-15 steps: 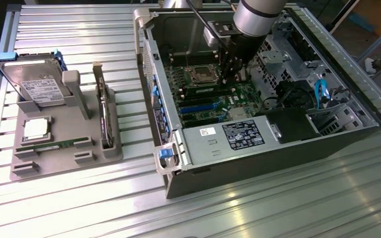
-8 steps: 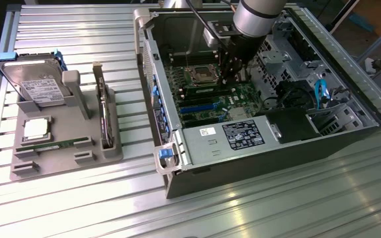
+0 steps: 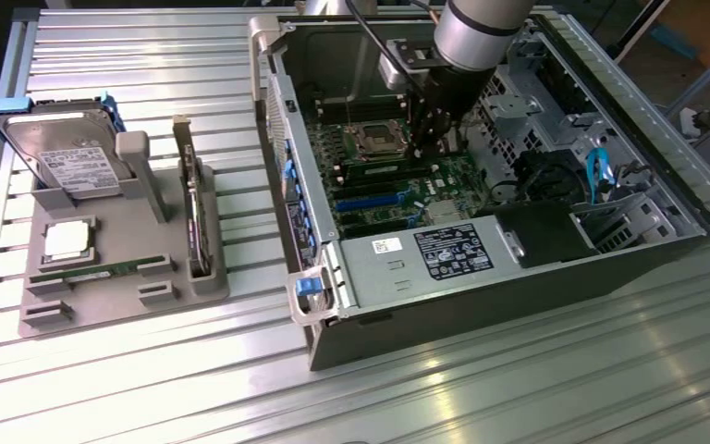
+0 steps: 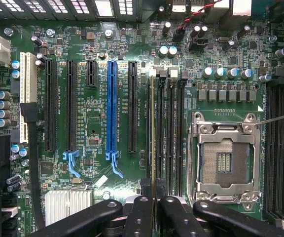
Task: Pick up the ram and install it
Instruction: 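Insert the ram into the slot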
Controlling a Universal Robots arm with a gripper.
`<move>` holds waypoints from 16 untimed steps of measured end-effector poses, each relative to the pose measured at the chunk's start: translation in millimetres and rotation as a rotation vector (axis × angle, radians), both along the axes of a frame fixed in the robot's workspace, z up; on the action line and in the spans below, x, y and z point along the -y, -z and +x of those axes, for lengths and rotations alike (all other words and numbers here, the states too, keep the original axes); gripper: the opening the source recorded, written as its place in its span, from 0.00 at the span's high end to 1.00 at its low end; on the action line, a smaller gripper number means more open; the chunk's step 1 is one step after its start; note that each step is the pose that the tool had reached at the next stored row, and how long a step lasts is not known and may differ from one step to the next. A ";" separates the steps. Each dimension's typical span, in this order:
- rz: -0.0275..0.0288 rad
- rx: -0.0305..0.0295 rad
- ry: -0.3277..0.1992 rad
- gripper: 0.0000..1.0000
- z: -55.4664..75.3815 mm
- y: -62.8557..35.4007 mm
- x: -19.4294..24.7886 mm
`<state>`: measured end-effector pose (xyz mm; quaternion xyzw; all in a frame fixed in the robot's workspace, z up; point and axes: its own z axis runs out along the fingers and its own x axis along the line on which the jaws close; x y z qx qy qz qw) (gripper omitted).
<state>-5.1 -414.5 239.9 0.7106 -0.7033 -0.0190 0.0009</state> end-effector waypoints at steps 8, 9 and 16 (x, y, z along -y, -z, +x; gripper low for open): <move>0.0001 0.0000 0.000 0.88 0.0 0.5 0.0; 0.0000 0.0000 0.000 0.88 0.0 0.5 0.0; 0.0000 0.0000 0.001 0.88 0.0 0.5 0.0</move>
